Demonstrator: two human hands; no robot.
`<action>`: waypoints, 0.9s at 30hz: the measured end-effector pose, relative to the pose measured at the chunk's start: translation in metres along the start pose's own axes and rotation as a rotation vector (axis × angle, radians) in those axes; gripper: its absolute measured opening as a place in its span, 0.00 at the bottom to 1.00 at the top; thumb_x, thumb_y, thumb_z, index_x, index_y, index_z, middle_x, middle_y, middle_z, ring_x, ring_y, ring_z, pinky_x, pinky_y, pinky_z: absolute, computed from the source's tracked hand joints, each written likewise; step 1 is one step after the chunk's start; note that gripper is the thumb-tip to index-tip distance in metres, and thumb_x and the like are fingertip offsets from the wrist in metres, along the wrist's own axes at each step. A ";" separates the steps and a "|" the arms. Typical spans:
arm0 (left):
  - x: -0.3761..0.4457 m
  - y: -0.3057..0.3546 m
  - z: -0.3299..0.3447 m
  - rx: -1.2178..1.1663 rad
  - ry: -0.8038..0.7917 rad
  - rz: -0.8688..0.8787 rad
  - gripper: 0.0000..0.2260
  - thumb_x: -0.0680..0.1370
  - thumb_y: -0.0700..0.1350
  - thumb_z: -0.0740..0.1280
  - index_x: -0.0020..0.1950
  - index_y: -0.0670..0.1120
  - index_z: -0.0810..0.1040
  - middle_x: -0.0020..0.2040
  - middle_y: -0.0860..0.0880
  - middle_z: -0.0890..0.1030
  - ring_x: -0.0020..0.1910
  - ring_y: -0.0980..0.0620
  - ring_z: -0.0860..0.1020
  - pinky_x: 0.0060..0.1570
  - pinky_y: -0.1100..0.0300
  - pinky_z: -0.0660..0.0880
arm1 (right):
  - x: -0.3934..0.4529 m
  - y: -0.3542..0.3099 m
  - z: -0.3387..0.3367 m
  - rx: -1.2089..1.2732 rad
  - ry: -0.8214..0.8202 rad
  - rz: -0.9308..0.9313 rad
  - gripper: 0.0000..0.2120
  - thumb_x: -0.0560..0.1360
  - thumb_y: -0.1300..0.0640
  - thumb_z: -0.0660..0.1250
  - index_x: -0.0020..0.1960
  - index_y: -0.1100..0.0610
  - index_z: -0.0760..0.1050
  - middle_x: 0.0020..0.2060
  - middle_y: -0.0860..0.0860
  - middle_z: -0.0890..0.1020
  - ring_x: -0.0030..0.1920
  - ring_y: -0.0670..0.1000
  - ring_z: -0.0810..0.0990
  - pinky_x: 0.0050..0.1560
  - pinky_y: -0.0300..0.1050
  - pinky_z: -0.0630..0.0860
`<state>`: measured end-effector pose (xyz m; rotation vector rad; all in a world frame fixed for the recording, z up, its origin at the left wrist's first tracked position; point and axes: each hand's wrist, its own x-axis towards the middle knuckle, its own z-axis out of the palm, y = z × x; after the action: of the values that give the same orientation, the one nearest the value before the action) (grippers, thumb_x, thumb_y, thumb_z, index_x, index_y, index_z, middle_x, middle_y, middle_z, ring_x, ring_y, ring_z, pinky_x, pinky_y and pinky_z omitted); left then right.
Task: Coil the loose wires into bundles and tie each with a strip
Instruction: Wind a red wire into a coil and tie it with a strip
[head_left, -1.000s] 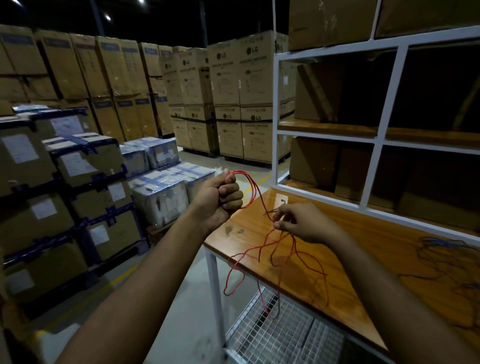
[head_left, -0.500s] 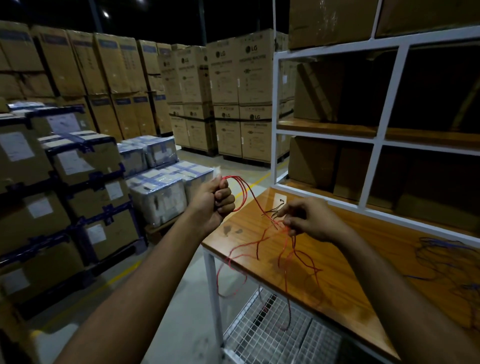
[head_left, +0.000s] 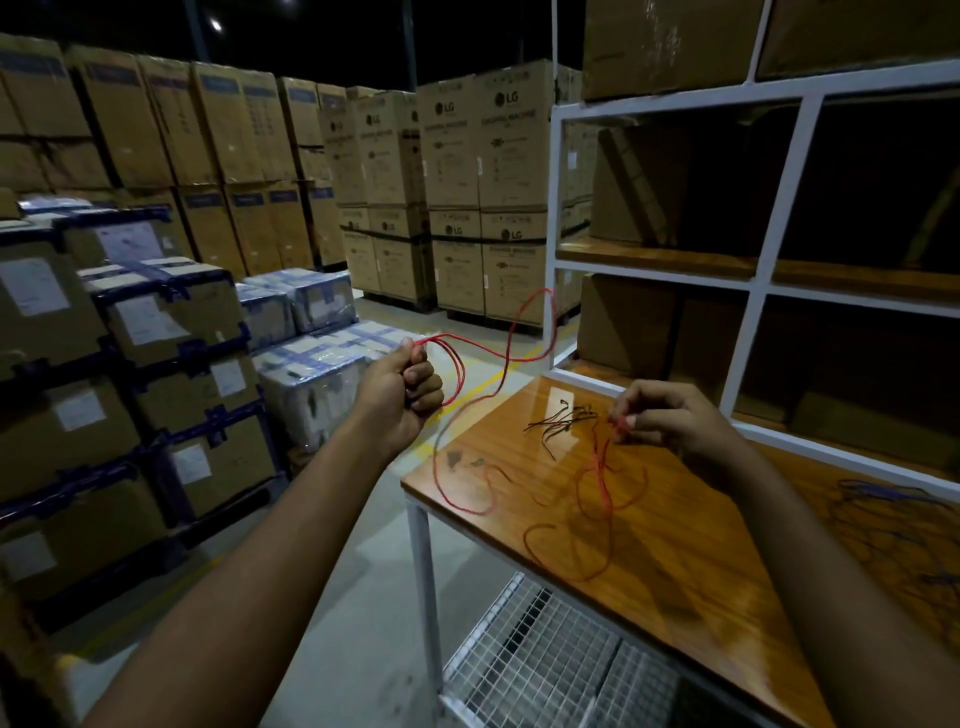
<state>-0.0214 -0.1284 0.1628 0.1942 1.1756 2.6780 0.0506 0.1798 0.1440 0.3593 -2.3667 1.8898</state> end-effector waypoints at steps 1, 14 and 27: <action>0.000 0.001 0.001 0.007 0.006 0.007 0.18 0.85 0.49 0.53 0.37 0.47 0.66 0.24 0.54 0.62 0.21 0.57 0.56 0.20 0.65 0.53 | -0.001 0.003 -0.002 0.082 -0.003 0.016 0.08 0.77 0.72 0.59 0.44 0.65 0.75 0.47 0.58 0.79 0.49 0.55 0.81 0.44 0.44 0.80; -0.009 -0.019 0.021 0.012 -0.079 -0.070 0.17 0.85 0.48 0.53 0.37 0.47 0.65 0.23 0.54 0.62 0.19 0.58 0.58 0.19 0.66 0.53 | -0.001 -0.007 0.047 -0.132 -0.011 0.063 0.15 0.80 0.43 0.57 0.56 0.48 0.78 0.52 0.48 0.82 0.48 0.49 0.79 0.47 0.45 0.76; -0.017 -0.030 0.009 0.094 -0.279 -0.323 0.15 0.84 0.50 0.54 0.40 0.46 0.66 0.24 0.54 0.62 0.21 0.58 0.59 0.19 0.66 0.55 | 0.005 -0.023 0.073 0.148 -0.055 0.221 0.11 0.83 0.58 0.60 0.54 0.63 0.78 0.36 0.55 0.80 0.36 0.53 0.82 0.40 0.49 0.83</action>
<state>0.0014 -0.1063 0.1460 0.3479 1.1349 2.2362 0.0565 0.1040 0.1503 0.1671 -2.3953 2.1853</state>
